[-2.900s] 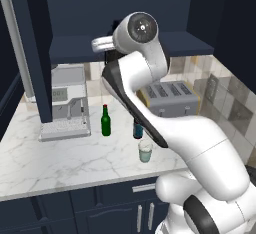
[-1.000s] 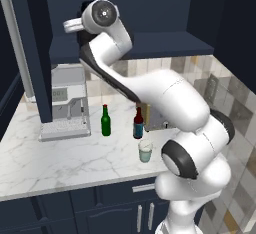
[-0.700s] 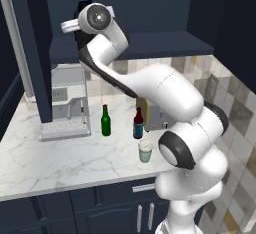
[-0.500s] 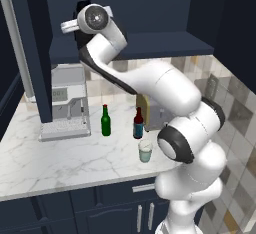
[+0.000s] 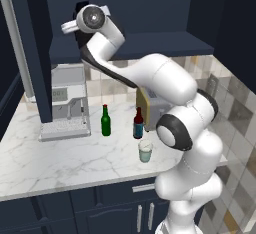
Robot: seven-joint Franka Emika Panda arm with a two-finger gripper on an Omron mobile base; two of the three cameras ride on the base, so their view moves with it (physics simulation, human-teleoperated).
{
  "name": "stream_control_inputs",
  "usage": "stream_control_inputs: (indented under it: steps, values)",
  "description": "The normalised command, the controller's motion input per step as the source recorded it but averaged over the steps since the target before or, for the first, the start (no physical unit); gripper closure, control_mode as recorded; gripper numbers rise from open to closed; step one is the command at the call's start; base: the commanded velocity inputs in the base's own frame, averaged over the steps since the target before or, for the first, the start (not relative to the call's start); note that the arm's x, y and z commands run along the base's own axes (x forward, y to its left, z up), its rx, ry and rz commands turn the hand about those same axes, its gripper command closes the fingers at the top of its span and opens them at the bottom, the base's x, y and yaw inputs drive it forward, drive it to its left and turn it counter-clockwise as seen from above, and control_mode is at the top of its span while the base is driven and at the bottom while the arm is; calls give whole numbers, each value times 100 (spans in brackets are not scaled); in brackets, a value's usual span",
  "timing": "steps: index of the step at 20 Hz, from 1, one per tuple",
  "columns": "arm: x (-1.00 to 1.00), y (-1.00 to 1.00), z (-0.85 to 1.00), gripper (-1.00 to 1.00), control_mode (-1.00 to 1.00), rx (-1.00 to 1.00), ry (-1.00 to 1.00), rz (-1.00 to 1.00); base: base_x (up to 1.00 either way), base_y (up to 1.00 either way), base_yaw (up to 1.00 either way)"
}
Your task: Sort all alcoholic drinks to one cabinet, and non-alcoholic drinks to the other.
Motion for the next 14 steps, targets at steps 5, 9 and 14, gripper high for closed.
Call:
stream_control_inputs:
  steps: [5, 9, 14]
  values:
    - [17, 0, -23, 100, -100, -4, 0, 0, 0, 0, 0]
    - [19, 0, -22, 100, -100, -3, 0, 0, 0, 0, 0]
    - [24, 0, -19, 100, -100, -2, 0, 0, 0, 0, 0]
